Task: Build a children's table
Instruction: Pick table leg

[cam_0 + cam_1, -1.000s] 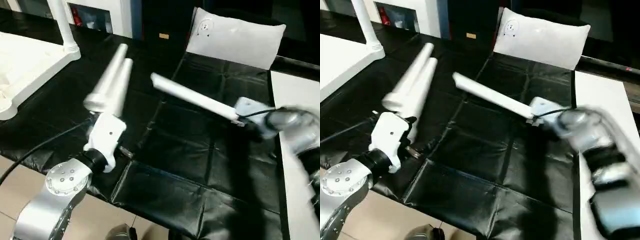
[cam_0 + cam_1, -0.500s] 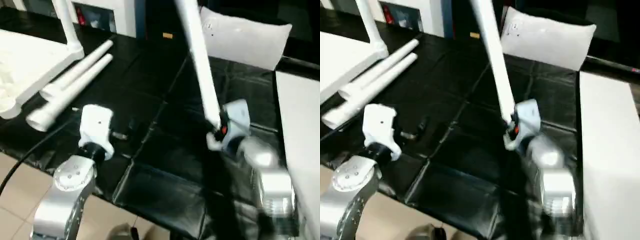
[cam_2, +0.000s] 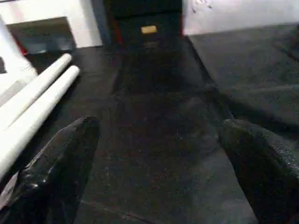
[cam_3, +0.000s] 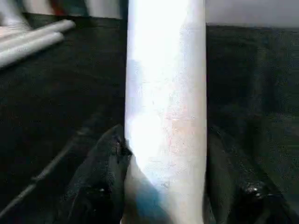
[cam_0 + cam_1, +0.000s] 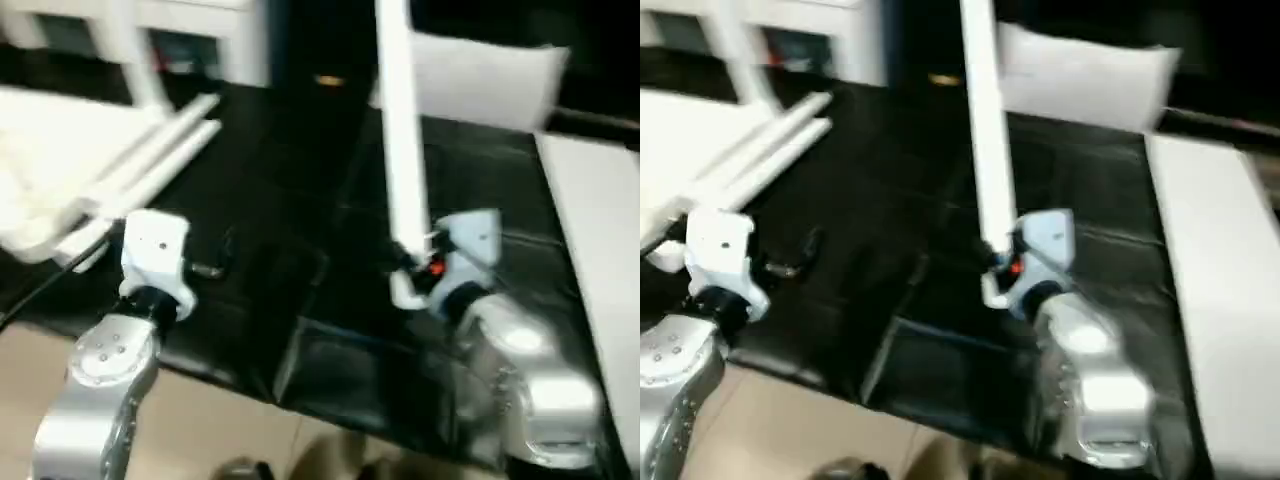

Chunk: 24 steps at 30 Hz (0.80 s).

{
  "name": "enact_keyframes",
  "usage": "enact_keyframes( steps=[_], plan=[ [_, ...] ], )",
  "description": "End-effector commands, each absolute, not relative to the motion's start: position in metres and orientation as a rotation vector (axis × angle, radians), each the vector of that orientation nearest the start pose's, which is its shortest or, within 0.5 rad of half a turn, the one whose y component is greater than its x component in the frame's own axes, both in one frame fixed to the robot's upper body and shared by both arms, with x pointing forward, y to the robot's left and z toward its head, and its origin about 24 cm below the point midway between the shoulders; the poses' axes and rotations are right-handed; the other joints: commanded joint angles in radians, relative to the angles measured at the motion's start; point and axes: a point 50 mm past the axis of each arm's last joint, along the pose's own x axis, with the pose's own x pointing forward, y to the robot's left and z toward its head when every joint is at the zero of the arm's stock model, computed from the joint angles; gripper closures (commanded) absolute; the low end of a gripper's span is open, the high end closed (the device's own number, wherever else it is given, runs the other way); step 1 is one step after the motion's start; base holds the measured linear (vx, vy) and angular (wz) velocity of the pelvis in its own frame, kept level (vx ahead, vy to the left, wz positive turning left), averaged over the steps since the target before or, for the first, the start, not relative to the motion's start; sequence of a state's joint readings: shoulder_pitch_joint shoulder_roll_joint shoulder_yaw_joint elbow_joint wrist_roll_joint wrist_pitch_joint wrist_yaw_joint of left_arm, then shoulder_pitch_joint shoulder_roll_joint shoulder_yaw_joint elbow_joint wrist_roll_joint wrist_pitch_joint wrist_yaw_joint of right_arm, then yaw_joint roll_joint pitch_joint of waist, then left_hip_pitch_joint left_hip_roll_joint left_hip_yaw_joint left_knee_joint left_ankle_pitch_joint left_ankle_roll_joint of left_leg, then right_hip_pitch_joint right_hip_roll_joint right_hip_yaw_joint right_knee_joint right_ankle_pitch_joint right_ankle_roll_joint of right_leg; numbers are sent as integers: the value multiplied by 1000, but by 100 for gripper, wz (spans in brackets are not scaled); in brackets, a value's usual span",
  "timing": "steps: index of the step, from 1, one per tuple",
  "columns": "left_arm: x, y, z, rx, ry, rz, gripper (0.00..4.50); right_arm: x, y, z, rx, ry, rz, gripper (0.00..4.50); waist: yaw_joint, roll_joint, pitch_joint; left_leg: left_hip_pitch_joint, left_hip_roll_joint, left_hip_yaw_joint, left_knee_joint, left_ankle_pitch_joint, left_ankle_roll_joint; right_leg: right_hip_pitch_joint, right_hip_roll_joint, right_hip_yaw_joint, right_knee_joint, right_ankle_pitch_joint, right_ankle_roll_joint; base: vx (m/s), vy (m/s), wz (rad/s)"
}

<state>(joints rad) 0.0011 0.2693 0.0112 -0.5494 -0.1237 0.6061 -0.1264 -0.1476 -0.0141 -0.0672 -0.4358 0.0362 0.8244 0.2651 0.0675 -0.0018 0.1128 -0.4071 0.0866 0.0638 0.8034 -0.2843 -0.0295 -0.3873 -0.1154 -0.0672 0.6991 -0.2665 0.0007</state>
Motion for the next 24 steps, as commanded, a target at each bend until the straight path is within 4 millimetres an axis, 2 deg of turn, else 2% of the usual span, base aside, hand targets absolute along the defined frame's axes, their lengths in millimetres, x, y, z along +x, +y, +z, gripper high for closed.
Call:
enact_keyframes(
  steps=[1, 2, 3, 4, 5, 6, 7, 8, 9, 10, 11, 12, 13, 14, 15, 16, 17, 18, 19, 20, 21, 22, 23, 24],
  plan=[
    [237, 177, 121, 176, 52, -157, 0, 260, -133, 108, 63, 224, 290, 256, 12, -17, -51, -27, 42, -21, -73, 85, -2, 68, -169, 85, -212, -364, -101, -29, 204, -8],
    [237, 178, 122, 176, 51, -150, 0, 260, -132, 107, 60, 242, 289, 256, 5, -1, -57, -19, 58, -15, -148, 141, 77, 77, -129, 80, -212, -335, -195, -29, 204, -8],
    [237, 179, 122, 177, 50, -145, 0, 260, -132, 106, 55, 251, 290, 256, 2, 18, -63, -7, 63, -10, -187, 175, 132, 79, -98, 66, -204, -314, -223, -2, 253, 3],
    [237, 179, 122, 174, 51, -141, 0, 259, -131, 105, 55, 260, 297, 256, -9, 27, -65, 16, 61, 3, -225, 206, 199, 65, -46, 38, -190, -289, -222, 9, 270, 10],
    [237, 180, 122, 172, 53, -137, 0, 259, -130, 104, 54, 266, 303, 256, -79, 72, -64, 96, 91, -26, -286, 74, 396, -18, 95, -28, -27, -186, -128, 9, 270, 10],
    [237, 180, 122, 175, 55, -136, 0, 259, -129, 104, 54, 269, 307, 256, -73, 88, -66, 107, 96, -26, -294, 69, 423, -40, 94, -36, 26, -159, -93, 1, 262, 13],
    [237, 180, 122, 176, 56, -136, 0, 258, -129, 104, 54, 271, 308, 256, -81, 66, -62, 99, 118, -39, -294, 130, 509, -52, 82, -33, 49, -104, -37, -4, 242, 6],
    [236, 181, 121, 177, 59, -135, 0, 258, -128, 103, 58, 277, 312, 256, -69, 56, -56, 95, 135, -29, -289, 196, 558, -69, 63, -25, 50, -87, 2, -4, 242, 6],
    [236, 181, 121, 176, 60, -134, 0, 258, -128, 102, 58, 282, 310, 256, -69, 39, -59, 90, 136, -25, -286, 199, 556, -62, 46, -10, 33, -64, 10, -22, 197, -5],
    [236, 181, 121, 176, 61, -133, 0, 258, -128, 101, 58, 288, 307, 256, -54, -7, -63, 55, 92, 5, -262, 94, 442, -27, -25, 55, -67, -19, 41, -69, 177, 3],
    [236, 181, 121, 176, 62, -133, 0, 258, -128, 99, 58, 297, 301, 256, -9, -33, -68, -26, 56, -3, -56, -95, 213, 37, -272, 236, -212, -173, -8, -69, 177, 3],
    [237, 181, 121, 176, 62, -131, 0, 259, -129, 98, 56, 310, 292, 256, -21, -22, -69, -60, 62, -58, 8, -94, 104, 55, -310, 255, -212, -240, -24, -57, 217, -8],
    [237, 182, 121, 175, 61, -129, 0, 260, -130, 96, 52, 337, 270, 256, -27, -7, -58, -72, 42, -86, 18, -75, -30, 64, -255, 209, -210, -369, -52, -51, 249, -22],
    [237, 182, 122, 174, 61, -128, 0, 261, -131, 95, 53, 351, 262, 256, -34, -20, -40, -49, 43, -74, -20, -100, -47, 71, -196, 182, -221, -423, -165, -51, 249, -22],
    [237, 182, 122, 174, 61, -129, 0, 261, -132, 94, 52, 375, 249, 256, -29, -13, -44, -29, 43, -62, -63, -79, -29, 77, -158, 160, -221, -426, -214, -80, 255, -10],
    [237, 182, 122, 175, 61, -129, 0, 262, -134, 92, 46, 404, 235, 256, -28, 12, -57, 5, 54, -44, -168, -26, 62, 83, -92, 126, -213, -399, -259, -67, 317, 3],
    [237, 183, 122, 176, 60, -128, 0, 262, -135, 90, 33, 424, 226, 256, -63, 49, -62, 82, 46, -37, -262, -51, 204, 8, 61, 43, -130, -309, -211, -67, 317, 3],
    [237, 183, 122, 176, 60, -128, 0, 262, -135, 90, 33, 424, 226, 256, -99, 61, -63, 118, 71, -52, -290, -46, 285, -32, 107, 10, -46, -231, -161, -61, 343, 20],
    [237, 183, 122, 176, 60, -128, 0, 263, -136, 89, 30, 438, 221, 256, -111, 59, -64, 117, 87, -69, -300, -2, 392, -43, 95, -18, 47, -143, -77, -54, 310, 16],
    [238, 183, 122, 177, 59, -127, 0, 264, -137, 88, 34, 447, 214, 256, -97, 64, -53, 113, 103, -54, -297, 45, 456, -68, 83, -30, 63, -113, -42, -54, 310, 16],
    [238, 183, 122, 177, 59, -126, 0, 264, -137, 88, 35, 449, 212, 256, -101, 49, -51, 110, 115, -56, -298, 54, 485, -61, 73, -29, 57, -98, -33, -60, 272, 2],
    [238, 184, 123, 180, 58, -126, 0, 268, -140, 86, 30, 502, 198, 256, -90, 33, -54, 105, 116, -51, -309, 21, 462, -40, 49, -16, 36, -76, -22, -81, 239, -5],
    [239, 184, 123, 181, 58, -127, 0, 270, -141, 84, 22, 533, 193, 256, -76, -17, -64, 78, 97, -26, -302, -97, 329, 3, -25, 58, -50, -80, 1, -81, 239, -5],
    [239, 184, 123, 181, 58, -127, 0, 270, -141, 84, 22, 533, 193, 256, -53, -63, -79, 11, 46, -2, -212, -139, 237, 59, -137, 155, -137, -213, 112, -107, 216, 3]
  ],
)
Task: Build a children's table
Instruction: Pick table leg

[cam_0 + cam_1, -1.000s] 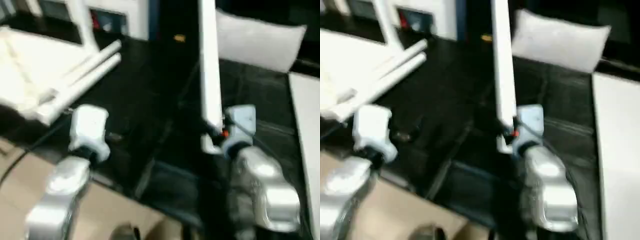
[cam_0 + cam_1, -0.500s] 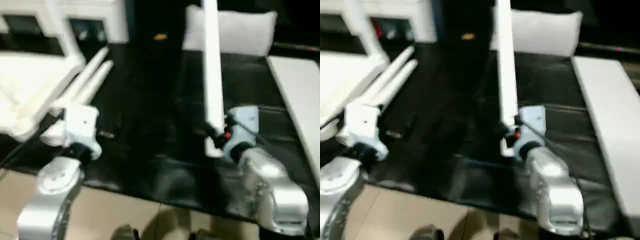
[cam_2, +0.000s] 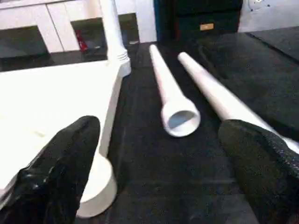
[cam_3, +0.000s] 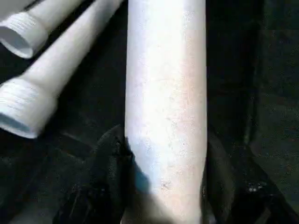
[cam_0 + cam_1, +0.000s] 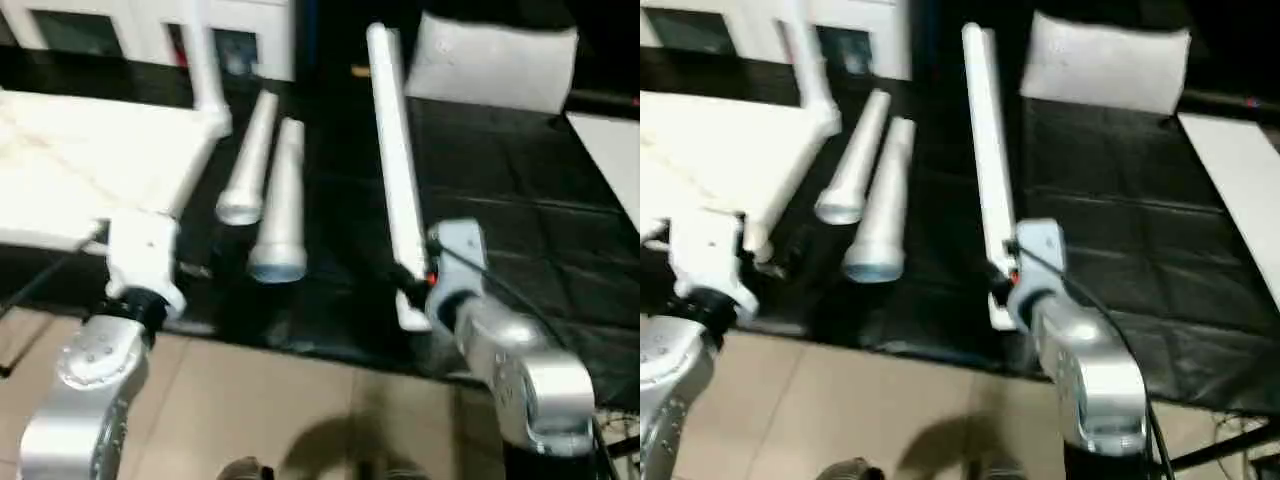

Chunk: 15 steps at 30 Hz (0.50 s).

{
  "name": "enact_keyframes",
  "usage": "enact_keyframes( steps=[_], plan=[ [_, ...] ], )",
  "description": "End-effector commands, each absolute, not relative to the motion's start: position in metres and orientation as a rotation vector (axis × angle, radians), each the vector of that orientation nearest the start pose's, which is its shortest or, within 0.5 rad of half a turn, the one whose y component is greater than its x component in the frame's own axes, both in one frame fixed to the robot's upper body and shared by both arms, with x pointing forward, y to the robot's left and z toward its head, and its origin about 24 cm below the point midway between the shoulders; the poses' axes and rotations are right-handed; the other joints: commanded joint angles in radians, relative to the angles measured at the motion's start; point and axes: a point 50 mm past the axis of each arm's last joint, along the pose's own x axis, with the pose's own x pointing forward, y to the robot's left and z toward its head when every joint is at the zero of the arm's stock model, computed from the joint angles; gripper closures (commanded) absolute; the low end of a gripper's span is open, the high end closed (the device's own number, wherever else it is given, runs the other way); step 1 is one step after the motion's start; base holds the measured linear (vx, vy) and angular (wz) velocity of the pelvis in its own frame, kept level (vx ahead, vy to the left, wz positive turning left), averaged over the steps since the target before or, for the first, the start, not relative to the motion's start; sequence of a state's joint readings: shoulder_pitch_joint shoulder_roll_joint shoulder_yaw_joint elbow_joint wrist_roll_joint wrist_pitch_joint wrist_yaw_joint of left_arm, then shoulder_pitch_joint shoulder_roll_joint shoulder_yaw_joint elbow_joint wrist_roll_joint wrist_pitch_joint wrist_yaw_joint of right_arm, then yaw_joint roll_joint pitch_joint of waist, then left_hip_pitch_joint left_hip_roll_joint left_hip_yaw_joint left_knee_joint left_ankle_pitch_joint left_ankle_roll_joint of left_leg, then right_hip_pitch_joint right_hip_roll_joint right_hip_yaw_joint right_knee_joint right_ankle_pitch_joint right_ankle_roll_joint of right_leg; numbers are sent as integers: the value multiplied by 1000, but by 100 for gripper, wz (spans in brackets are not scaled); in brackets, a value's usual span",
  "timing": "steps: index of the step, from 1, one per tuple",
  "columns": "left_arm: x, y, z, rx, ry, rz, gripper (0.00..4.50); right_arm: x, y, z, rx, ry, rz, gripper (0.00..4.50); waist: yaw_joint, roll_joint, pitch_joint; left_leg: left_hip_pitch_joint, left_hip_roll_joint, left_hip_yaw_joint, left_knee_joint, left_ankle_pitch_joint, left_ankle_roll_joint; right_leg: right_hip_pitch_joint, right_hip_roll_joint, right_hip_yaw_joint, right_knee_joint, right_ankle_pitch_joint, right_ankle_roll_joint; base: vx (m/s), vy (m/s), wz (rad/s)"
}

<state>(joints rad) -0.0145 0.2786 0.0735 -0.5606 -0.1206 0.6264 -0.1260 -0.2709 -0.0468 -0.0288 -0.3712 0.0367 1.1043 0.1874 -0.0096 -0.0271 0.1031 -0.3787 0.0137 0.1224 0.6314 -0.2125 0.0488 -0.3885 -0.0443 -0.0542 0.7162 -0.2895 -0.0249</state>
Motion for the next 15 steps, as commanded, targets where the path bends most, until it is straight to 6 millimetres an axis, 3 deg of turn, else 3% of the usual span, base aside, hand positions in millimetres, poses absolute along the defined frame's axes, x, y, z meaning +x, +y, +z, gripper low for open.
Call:
enact_keyframes(
  steps=[1, 2, 3, 4, 5, 6, 7, 8, 9, 10, 11, 12, 13, 14, 15],
  plan=[
    [239, 182, 124, 172, 56, -151, 0, 276, -143, 85, 32, 570, 202, 256, 40, -10, -82, -64, 80, -113, 166, -187, -7, 71, -316, 256, -221, -301, 77, -96, 233, -9],
    [239, 182, 124, 172, 56, -151, 0, 276, -143, 85, 32, 570, 202, 256, 24, -11, -46, -100, 82, -132, 169, -130, -115, 102, -264, 168, -203, -291, -31, -96, 233, -9],
    [239, 179, 125, 168, 58, -178, 0, 279, -144, 85, 29, 585, 203, 256, 38, 5, -46, -68, 97, -130, 144, -120, -142, 80, -237, 155, -209, -284, -121, -82, 243, -17],
    [238, 170, 126, 171, 60, -254, 0, 286, -150, 81, 13, 667, 183, 256, 31, 10, -40, -11, 124, -118, 56, -115, -136, 56, -156, 97, -206, -284, -248, -99, 248, -4],
    [237, 166, 126, 171, 60, -282, 0, 288, -153, 78, 0, 710, 172, 256, 15, 67, -52, 32, 149, -114, -45, -175, -170, 47, -56, 37, -156, -243, -233, -99, 248, -4],
    [237, 166, 126, 171, 61, -285, 0, 289, -153, 77, -2, 715, 171, 256, 0, 99, -60, 47, 187, -155, -97, -260, -224, 10, 12, 22, -71, -106, -158, -106, 303, 14],
    [235, 158, 126, 162, 64, -339, 0, 297, -162, 70, 15, 791, 157, 256, -21, 93, -55, 36, 223, -172, -136, -428, -328, 16, -8, 19, -44, 46, -82, -93, 316, 17],
    [234, 155, 126, 158, 66, -358, 0, 301, -166, 67, 40, 821, 153, 256, -9, 107, -54, 46, 208, -160, -141, -535, -372, 10, -17, 6, -61, 102, -45, -93, 316, 17],
    [234, 152, 125, 159, 71, -379, 0, 307, -171, 65, 32, 834, 148, 256, -12, 106, -53, 49, 199, -155, -140, -549, -382, 10, -24, 3, -68, 108, -42, -66, 244, 5],
    [233, 151, 125, 161, 74, -390, 0, 311, -174, 64, 23, 840, 145, 256, -9, 90, -57, 44, 183, -149, -123, -528, -368, 27, -50, 9, -97, 101, -45, -64, 169, 6],
    [233, 149, 124, 167, 76, -401, 0, 314, -177, 63, 16, 856, 144, 256, -1, 62, -56, 25, 172, -124, -109, -478, -335, 42, -78, 27, -128, 52, -55, -64, 169, 6],
    [232, 148, 123, 168, 81, -410, 0, 317, -179, 63, 24, 880, 159, 256, 5, 60, -55, 18, 168, -115, -104, -471, -320, 46, -90, 34, -136, -5, -59, -73, 116, 6],
    [231, 148, 123, 169, 84, -415, 0, 320, -182, 63, 30, 894, 154, 256, 6, 46, -54, 14, 165, -95, -98, -471, -286, 40, -104, 45, -152, -131, -68, -66, 58, 11],
    [231, 147, 123, 168, 86, -418, 0, 322, -185, 64, 33, 901, 149, 256, 13, 32, -57, 12, 166, -77, -93, -419, -237, 39, -119, 55, -165, -222, -84, -66, 58, 11],
    [230, 147, 123, 170, 88, -424, 0, 323, -188, 64, 35, 919, 143, 256, 15, 32, -59, 12, 166, -68, -91, -379, -214, 39, -121, 58, -168, -233, -92, 0, 0, 0]
  ],
)
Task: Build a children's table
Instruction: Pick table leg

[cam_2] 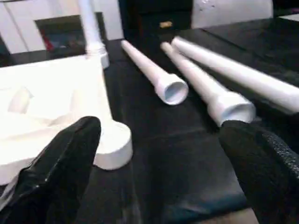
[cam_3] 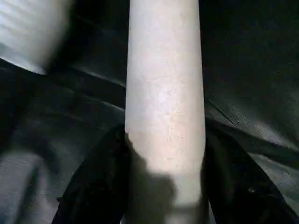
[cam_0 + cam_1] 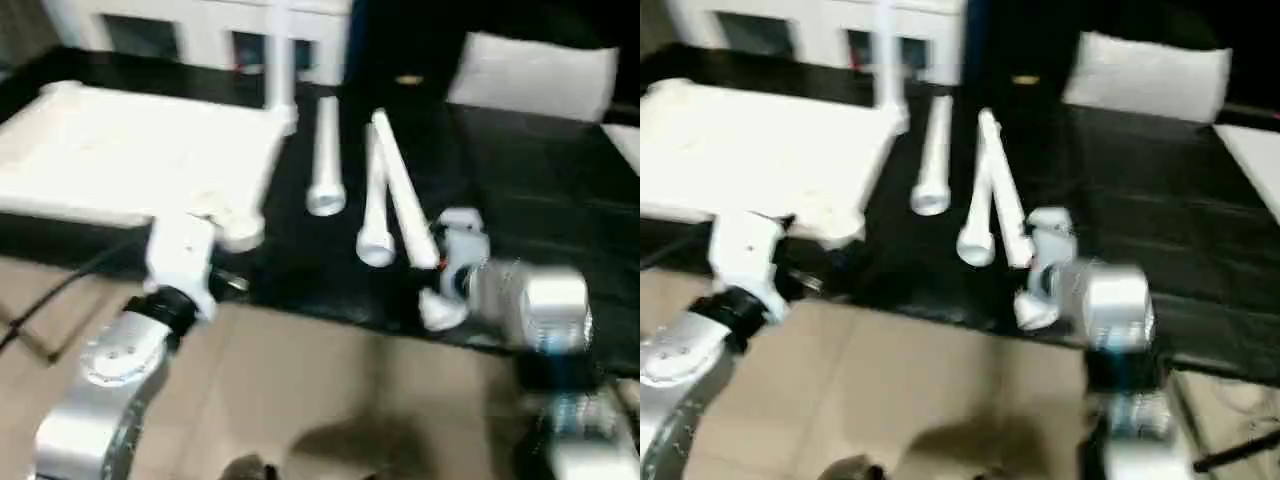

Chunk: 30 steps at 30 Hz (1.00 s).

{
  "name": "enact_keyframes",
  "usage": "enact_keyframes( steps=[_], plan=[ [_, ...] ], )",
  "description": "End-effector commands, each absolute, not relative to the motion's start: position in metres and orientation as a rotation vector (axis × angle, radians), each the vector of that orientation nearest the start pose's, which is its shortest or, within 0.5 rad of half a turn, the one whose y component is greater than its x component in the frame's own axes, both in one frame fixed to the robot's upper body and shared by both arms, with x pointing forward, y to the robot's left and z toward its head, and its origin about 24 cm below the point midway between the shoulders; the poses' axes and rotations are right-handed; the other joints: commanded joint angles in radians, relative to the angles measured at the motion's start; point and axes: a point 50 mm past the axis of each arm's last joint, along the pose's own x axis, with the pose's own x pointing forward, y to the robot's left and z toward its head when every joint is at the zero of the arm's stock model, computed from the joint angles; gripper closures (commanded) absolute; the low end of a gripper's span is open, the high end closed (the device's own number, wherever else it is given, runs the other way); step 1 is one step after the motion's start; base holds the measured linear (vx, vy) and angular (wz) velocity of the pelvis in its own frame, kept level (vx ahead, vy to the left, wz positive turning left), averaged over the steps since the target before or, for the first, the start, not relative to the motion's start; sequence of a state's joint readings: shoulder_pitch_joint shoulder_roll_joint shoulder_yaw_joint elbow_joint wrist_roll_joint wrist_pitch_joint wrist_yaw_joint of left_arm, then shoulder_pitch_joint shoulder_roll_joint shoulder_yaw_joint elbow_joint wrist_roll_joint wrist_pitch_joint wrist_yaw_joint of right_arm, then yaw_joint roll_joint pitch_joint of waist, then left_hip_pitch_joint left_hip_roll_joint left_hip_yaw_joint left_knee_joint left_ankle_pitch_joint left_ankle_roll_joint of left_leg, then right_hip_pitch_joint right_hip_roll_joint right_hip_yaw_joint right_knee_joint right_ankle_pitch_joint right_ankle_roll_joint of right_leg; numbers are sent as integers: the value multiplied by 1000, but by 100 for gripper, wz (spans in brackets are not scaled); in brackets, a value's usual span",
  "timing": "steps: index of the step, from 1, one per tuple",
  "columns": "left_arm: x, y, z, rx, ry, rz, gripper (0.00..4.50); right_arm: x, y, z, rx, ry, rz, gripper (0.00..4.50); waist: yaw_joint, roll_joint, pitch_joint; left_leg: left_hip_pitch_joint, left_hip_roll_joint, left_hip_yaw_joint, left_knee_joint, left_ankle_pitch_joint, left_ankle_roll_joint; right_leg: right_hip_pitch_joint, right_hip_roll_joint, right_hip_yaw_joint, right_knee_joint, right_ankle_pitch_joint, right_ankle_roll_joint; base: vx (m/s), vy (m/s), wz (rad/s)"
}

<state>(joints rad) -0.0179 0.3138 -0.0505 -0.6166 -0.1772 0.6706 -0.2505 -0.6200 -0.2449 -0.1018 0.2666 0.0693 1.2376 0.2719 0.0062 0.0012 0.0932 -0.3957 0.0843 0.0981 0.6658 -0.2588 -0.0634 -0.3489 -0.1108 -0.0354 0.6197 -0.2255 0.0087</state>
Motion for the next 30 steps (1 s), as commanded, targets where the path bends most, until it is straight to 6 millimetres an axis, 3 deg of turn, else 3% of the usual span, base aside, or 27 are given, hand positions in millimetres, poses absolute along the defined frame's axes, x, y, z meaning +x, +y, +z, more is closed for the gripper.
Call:
enact_keyframes(
  steps=[1, 3, 4, 6, 8, 11, 14, 16, 18, 19, 21, 24, 25, 26, 30],
  plan=[
    [229, 147, 123, 172, 89, -427, 0, 325, -192, 64, 14, 928, 134, 256, 3, -3, -51, 27, 100, -33, -128, -274, -65, 0, -61, 38, -76, -316, -141, 0, 0, 0],
    [228, 148, 123, 176, 90, -427, 0, 328, -198, 64, -10, 928, 115, 256, 5, -1, -53, 24, 107, -22, -139, -273, -61, -1, -55, 32, -76, -295, -148, 0, 0, 0],
    [227, 148, 123, 175, 90, -425, 0, 329, -200, 65, -20, 923, 116, 256, 6, -5, -52, 22, 111, -14, -143, -299, -69, -5, -51, 31, -76, -297, -140, 0, 0, 0],
    [226, 149, 124, 176, 91, -424, 0, 332, -203, 66, -19, 919, 110, 256, 7, -9, -58, 16, 113, -12, -143, -274, -63, -3, -53, 31, -73, -277, -137, 0, 0, 0],
    [226, 149, 123, 175, 93, -425, 0, 335, -207, 67, -12, 921, 107, 256, 9, -9, -57, 9, 113, -6, -142, -218, -41, -3, -50, 30, -71, -217, -157, 0, 0, 0],
    [225, 146, 122, 170, 98, -436, 0, 338, -209, 67, 5, 926, 101, 256, 7, -11, -59, 8, 115, -1, -141, -234, -35, -3, -48, 30, -70, -215, -179, 0, 0, 0],
    [226, 144, 121, 168, 101, -449, 0, 339, -210, 64, 21, 938, 97, 256, 8, -1, -59, 7, 118, 1, -141, -209, -37, -3, -45, 31, -66, -167, -191, 0, 0, 0],
    [227, 143, 121, 168, 102, -452, 0, 340, -210, 64, 28, 938, 99, 256, 8, -4, -62, 8, 119, 7, -138, -179, -34, 0, -41, 31, -64, -117, -206, 0, 0, 0],
    [226, 138, 120, 162, 112, -494, 0, 342, -208, 62, 55, 932, 99, 256, 10, -6, -65, 10, 122, 17, -135, -118, -16, 4, -38, 31, -60, -51, -227, 0, 0, 0],
    [223, 135, 118, 155, 127, -536, 0, 344, -206, 61, 69, 926, 104, 256, 14, -2, -69, 12, 122, 22, -132, -80, -8, 7, -37, 30, -56, -14, -238, 0, 0, 0],
    [221, 132, 115, 158, 152, -574, 0, 346, -203, 62, 100, 914, 109, 256, 15, -7, -71, 12, 122, 30, -131, -41, 10, 7, -35, 31, -53, 27, -254, 0, 0, 0],
    [219, 131, 111, 170, 184, -593, 0, 350, -197, 64, 153, 904, 139, 256, 17, -4, -67, 15, 126, 35, -134, -59, 13, 5, -31, 31, -55, 3, -268, 0, 0, 0],
    [219, 131, 110, 173, 192, -591, 0, 350, -195, 65, 160, 905, 147, 256, 18, 2, -66, 16, 127, 34, -136, -76, 7, 5, -31, 31, -55, -15, -268, 0, 0, 0],
    [220, 131, 109, 177, 200, -588, 0, 351, -193, 66, 165, 905, 157, 256, 16, 0, -63, 18, 129, 35, -138, -127, -13, 2, -29, 32, -61, -71, -259, 0, 0, 0],
    [221, 132, 107, 185, 210, -581, 0, 349, -177, 69, 202, 922, 255, 256, 17, -1, -59, 24, 132, 36, -143, -198, -41, -6, -27, 35, -70, -162, -231, 0, 0, 0]
  ],
)
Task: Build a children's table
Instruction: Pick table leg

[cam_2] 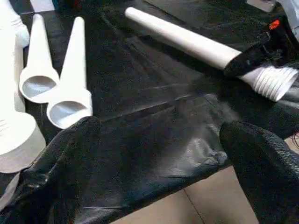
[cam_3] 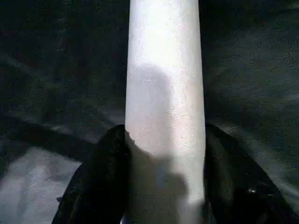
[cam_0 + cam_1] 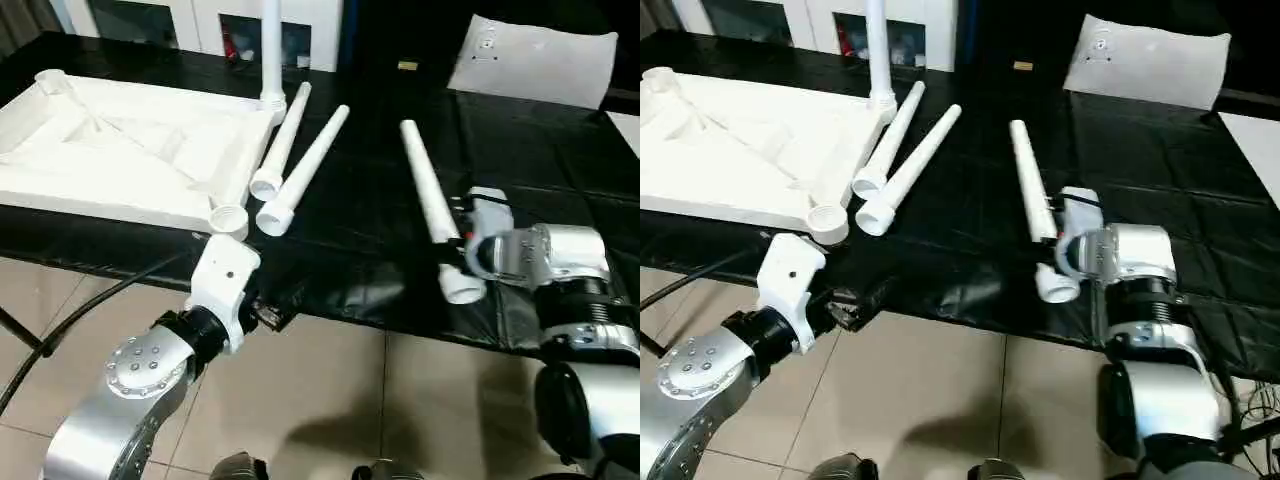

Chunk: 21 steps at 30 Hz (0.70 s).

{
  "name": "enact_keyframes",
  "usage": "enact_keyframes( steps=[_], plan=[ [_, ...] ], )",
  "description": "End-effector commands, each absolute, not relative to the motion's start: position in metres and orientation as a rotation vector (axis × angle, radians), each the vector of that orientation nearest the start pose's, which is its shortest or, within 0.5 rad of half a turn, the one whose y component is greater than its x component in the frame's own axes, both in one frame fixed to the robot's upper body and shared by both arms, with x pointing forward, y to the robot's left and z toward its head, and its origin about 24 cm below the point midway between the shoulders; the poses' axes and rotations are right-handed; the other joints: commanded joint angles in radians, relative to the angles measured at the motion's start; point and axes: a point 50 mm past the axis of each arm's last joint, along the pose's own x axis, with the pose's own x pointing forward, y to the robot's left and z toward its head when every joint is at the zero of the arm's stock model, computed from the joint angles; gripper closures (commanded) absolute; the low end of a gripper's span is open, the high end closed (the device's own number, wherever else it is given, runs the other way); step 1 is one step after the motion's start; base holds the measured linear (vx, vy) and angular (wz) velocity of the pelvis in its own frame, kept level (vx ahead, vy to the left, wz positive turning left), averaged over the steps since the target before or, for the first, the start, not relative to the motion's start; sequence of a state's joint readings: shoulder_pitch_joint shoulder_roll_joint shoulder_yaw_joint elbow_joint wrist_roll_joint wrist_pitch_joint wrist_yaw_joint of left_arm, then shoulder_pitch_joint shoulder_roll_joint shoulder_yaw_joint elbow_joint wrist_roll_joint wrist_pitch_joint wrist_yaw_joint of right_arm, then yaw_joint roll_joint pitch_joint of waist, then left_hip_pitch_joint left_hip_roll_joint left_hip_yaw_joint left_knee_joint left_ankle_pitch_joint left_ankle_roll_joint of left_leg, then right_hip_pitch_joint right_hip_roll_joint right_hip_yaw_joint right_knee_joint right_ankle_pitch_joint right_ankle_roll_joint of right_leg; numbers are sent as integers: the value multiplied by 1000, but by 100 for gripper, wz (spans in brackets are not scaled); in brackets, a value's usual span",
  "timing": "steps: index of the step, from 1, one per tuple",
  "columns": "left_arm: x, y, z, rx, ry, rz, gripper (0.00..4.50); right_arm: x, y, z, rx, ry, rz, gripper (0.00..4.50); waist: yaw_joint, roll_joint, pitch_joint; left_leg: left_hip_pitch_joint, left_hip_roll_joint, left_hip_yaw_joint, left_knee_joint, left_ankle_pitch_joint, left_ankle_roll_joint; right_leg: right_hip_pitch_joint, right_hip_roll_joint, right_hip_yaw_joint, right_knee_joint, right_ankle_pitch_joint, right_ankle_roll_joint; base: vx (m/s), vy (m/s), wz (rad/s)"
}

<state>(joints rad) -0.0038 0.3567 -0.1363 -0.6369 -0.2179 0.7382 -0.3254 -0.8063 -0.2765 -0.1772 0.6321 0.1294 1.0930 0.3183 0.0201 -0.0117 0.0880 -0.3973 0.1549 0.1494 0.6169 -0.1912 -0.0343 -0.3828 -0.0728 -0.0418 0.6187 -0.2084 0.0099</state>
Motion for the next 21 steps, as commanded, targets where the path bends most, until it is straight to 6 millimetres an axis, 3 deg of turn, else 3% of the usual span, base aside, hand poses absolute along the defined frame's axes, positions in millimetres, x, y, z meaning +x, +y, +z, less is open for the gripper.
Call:
enact_keyframes(
  steps=[1, 5, 13, 21],
  plan=[
    [221, 133, 107, 188, 211, -577, 0, 348, -173, 70, 220, 930, 278, 256, 3, 8, -54, 25, 61, -14, -95, -271, -72, 28, -65, 43, -71, -193, -223, 0, 0, 0],
    [222, 136, 106, 193, 217, -554, 0, 344, -160, 71, 260, 959, 348, 256, 6, 7, -54, 27, 61, -12, -98, -248, -68, 27, -64, 45, -73, -205, -207, 0, 0, 0],
    [224, 137, 106, 195, 219, -547, 0, 338, -154, 68, 264, 981, 363, 256, 14, 11, -61, 28, 62, -2, -96, -134, -71, 33, -55, 45, -62, -51, -232, 0, 0, 0],
    [224, 138, 106, 200, 219, -539, 0, 337, -156, 70, 263, 977, 358, 256, 18, 12, -57, 34, 65, 1, -98, -169, -87, 31, -54, 47, -68, -110, -224, 0, 0, 0]
  ],
)
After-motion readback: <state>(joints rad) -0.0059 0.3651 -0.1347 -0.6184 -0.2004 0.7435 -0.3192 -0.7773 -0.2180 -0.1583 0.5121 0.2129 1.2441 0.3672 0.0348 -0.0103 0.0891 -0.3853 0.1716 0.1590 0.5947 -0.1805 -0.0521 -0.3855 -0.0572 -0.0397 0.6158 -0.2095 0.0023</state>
